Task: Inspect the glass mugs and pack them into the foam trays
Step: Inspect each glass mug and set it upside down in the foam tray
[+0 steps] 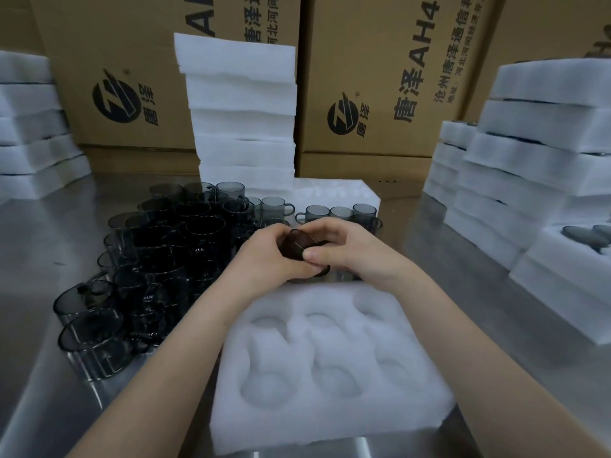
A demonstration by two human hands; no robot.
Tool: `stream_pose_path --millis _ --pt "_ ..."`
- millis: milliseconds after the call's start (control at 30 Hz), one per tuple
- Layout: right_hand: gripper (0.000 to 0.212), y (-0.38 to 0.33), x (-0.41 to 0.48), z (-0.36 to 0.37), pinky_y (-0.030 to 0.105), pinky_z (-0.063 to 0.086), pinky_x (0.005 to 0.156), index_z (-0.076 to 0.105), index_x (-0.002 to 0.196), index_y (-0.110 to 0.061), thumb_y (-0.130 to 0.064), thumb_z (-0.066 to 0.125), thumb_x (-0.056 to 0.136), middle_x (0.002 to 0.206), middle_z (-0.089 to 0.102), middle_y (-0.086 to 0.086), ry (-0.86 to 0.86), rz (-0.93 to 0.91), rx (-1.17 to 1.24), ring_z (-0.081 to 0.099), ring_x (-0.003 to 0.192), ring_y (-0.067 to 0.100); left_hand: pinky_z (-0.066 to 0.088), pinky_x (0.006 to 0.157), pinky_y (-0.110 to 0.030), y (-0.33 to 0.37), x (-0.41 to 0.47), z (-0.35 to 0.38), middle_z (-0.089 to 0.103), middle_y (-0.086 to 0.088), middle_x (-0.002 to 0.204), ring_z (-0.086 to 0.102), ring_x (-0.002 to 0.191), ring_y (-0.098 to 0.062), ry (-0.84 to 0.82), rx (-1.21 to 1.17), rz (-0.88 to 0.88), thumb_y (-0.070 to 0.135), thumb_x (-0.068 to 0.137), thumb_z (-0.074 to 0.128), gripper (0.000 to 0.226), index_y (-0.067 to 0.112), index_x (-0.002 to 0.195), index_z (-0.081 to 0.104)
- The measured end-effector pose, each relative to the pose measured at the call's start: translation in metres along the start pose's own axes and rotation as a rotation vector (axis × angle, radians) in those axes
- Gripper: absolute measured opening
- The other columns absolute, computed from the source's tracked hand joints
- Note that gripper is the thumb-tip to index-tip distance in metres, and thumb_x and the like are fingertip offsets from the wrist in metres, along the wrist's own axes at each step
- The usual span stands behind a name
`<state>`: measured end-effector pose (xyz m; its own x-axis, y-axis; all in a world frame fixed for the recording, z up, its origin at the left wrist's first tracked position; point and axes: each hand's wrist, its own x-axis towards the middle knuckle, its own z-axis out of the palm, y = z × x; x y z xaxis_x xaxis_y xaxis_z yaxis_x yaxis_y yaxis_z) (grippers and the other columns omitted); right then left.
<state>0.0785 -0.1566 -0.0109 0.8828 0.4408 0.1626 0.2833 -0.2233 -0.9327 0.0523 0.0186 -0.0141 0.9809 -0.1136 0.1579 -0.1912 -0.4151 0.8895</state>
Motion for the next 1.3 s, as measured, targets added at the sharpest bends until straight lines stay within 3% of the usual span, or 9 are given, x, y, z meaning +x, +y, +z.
stream_pose_path --millis 100,233,467,700,867,933,1033,1133,1300 --pt "0.039 0.002 0.004 -0.002 0.024 0.052 0.074 0.063 0.103 -0.02 -0.025 0.079 0.068 0.103 0.069 0.003 0.023 0.03 0.03 0.065 0.09 0.015 0.055 0.088 -0.041 0.002 0.005 0.004 0.07 0.001 0.094 0.066 0.092 -0.018 -0.024 0.007 0.015 0.037 0.049 0.083 0.055 0.022 0.099 0.066" --pt "0.038 0.007 0.005 -0.002 0.029 0.046 0.075 0.057 0.096 -0.023 -0.035 0.078 0.067 0.098 0.063 -0.003 0.052 0.049 -0.011 0.059 0.085 0.011 0.055 0.087 -0.041 -0.001 0.009 0.01 0.072 0.006 0.088 0.067 0.089 -0.014 -0.051 -0.002 0.083 0.032 0.054 0.088 0.047 0.027 0.097 0.069" --pt "0.037 0.01 0.008 0.004 0.011 0.037 0.06 0.046 0.084 -0.023 -0.046 0.075 0.075 0.067 0.057 -0.03 0.137 0.041 -0.069 0.05 0.069 -0.013 0.054 0.085 -0.032 -0.005 0.006 0.015 0.073 0.014 0.087 0.067 0.089 -0.005 -0.024 0.017 0.215 0.029 0.056 0.09 0.049 0.034 0.1 0.071" --pt "0.033 0.006 0.004 0.008 0.018 0.034 0.041 0.047 0.068 -0.021 -0.033 0.07 0.089 0.061 0.048 -0.004 0.341 0.056 0.152 0.046 0.05 0.007 0.053 0.087 -0.031 -0.004 0.002 0.019 0.074 0.014 0.09 0.068 0.089 -0.004 -0.028 0.007 0.299 0.024 0.058 0.092 0.05 0.036 0.101 0.07" --pt "0.018 0.006 -0.002 0.002 0.021 0.042 0.047 0.06 0.077 -0.015 -0.018 0.06 0.095 0.069 0.064 0.001 0.264 0.05 0.406 0.056 0.055 0.014 0.052 0.093 -0.026 -0.006 0.005 0.017 0.075 0.013 0.098 0.068 0.098 -0.005 -0.034 -0.135 0.327 0.022 0.052 0.09 0.059 0.038 0.104 0.069" --pt "0.012 0.007 -0.003 -0.002 0.028 0.046 0.063 0.067 0.091 -0.009 -0.014 0.057 0.095 0.081 0.069 0.007 0.228 0.038 0.447 0.056 0.071 0.025 0.053 0.089 -0.023 -0.007 0.005 0.016 0.075 0.012 0.096 0.069 0.094 -0.004 -0.037 -0.197 0.319 0.014 0.053 0.091 0.055 0.036 0.099 0.07" --pt "0.026 0.012 -0.005 -0.005 0.045 0.039 0.088 0.067 0.113 -0.003 -0.011 0.055 0.091 0.105 0.069 0.017 0.136 0.008 0.504 0.049 0.098 0.035 0.054 0.085 -0.019 -0.009 0.006 0.013 0.075 0.01 0.098 0.069 0.095 -0.004 -0.041 -0.25 0.317 0.005 0.062 0.088 0.048 0.029 0.101 0.072" --pt "0.04 0.014 -0.006 -0.006 0.041 0.041 0.096 0.061 0.123 -0.002 -0.008 0.057 0.084 0.118 0.066 0.018 0.03 -0.03 0.512 0.057 0.108 0.031 0.057 0.087 -0.033 -0.011 0.006 0.009 0.075 0.001 0.101 0.07 0.099 -0.016 -0.037 -0.314 0.272 0.004 0.065 0.086 0.045 0.019 0.105 0.072" --pt "0.04 0.014 -0.007 -0.004 0.033 0.054 0.083 0.065 0.112 -0.007 0.004 0.07 0.074 0.109 0.068 0.014 -0.005 -0.039 0.503 0.065 0.097 0.026 0.057 0.088 -0.037 -0.011 0.005 0.009 0.075 0.0 0.098 0.07 0.096 -0.016 -0.033 -0.256 0.245 0.008 0.062 0.089 0.044 0.017 0.102 0.072"
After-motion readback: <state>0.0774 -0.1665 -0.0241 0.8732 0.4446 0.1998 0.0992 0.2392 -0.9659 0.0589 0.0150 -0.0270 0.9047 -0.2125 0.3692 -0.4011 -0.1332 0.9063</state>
